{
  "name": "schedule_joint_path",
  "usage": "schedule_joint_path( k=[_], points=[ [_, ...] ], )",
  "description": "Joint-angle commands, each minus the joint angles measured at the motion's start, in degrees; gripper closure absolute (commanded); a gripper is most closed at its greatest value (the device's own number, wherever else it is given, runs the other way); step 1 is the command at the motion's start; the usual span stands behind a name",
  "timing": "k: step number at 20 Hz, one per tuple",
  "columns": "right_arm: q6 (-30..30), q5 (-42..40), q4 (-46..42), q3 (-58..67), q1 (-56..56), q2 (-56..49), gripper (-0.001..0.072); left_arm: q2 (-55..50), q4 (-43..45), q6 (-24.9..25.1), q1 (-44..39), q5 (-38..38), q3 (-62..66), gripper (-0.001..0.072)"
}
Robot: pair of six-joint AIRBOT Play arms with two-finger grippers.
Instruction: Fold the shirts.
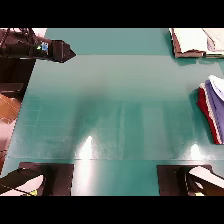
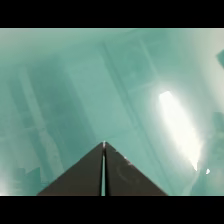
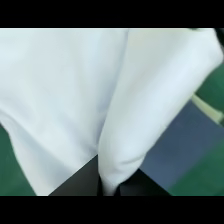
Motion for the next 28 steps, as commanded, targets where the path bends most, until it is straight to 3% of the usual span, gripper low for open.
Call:
schedule_joint_path(
  k=[1, 2, 3, 5, 8, 12, 16, 17, 21, 22, 28],
  points=[
    [0.02, -0.33, -6.29, -7.30, -2.78, 2.91, 0.0454, -0.02, 0.04, 0.13, -0.02, 0.00, 0.00, 0.0674],
    [0.11, -0.63, -6.10, -7.98, -3.58, 3.17, 0.0250, -0.02, 0.02, 0.11, -0.02, 0.02, 0.00, 0.0673],
    [0.52, -0.72, -5.51, -8.02, -4.26, 3.23, 0.0095, -0.02, 0.02, 0.11, -0.02, 0.02, 0.00, 0.0674],
    [1.84, -1.33, -3.52, -6.58, -3.67, 3.23, 0.0079, -0.02, 0.00, 0.11, -0.02, 0.02, 0.00, 0.0674],
    [1.75, -2.62, 8.61, -2.34, 2.12, 3.23, 0.0080, -0.02, 0.02, 0.09, -0.02, 0.02, 0.00, 0.0673],
    [1.75, -4.76, 18.53, 2.89, 20.94, 3.23, 0.0080, -0.02, 0.04, 0.07, -0.02, -0.68, 0.00, 0.0673],
    [1.49, -9.46, 17.81, 5.73, 42.60, 3.23, 0.0090, -0.02, 0.00, 0.07, 0.00, -0.31, 0.00, 0.0673],
    [1.09, -11.32, 17.88, 5.84, 47.23, 3.23, 0.0138, -0.02, 0.00, 0.07, -0.02, 0.28, 0.00, 0.0673],
    [1.09, -15.50, 17.84, 5.81, 59.54, 3.23, 0.0640, -0.02, 0.00, 0.07, -0.02, 1.57, 0.00, 0.0673],
    [1.09, -15.63, 17.86, 5.81, 61.02, 3.23, 0.0692, -0.02, -0.02, 0.07, -0.02, 2.14, 0.00, 0.0673],
    [1.09, -14.88, 17.90, 5.81, 63.34, 3.23, 0.0692, -0.02, -0.02, 0.07, -0.02, 3.91, 0.02, 0.0673]
  ],
)
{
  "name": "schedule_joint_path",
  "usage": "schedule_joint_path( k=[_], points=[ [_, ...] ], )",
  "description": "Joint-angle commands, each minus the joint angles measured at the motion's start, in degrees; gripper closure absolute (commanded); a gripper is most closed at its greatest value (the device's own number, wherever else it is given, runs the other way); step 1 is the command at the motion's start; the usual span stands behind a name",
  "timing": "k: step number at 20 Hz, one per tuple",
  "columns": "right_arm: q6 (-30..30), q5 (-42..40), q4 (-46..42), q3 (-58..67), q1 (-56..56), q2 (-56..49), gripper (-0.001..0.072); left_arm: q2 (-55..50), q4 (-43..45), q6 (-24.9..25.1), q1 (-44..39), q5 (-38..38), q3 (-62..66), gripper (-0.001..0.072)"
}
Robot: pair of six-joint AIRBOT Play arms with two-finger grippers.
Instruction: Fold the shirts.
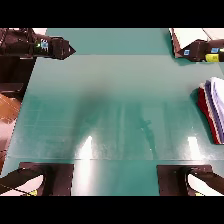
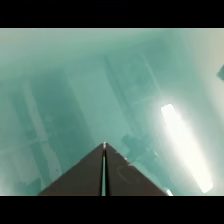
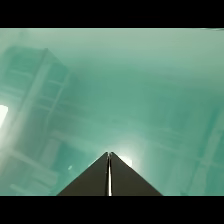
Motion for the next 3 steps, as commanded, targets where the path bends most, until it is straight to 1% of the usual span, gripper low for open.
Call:
schedule_joint_path(
  k=[1, 3],
  points=[
    [0.00, -0.15, 0.07, 0.07, 1.55, 0.02, 0.0692, -0.02, 0.00, -0.02, -0.02, 0.85, 0.02, 0.0673],
    [0.00, -0.15, 0.09, 0.07, 1.55, 0.02, 0.0692, -0.02, 0.00, -0.02, -0.02, 0.85, 0.02, 0.0673]
  ],
)
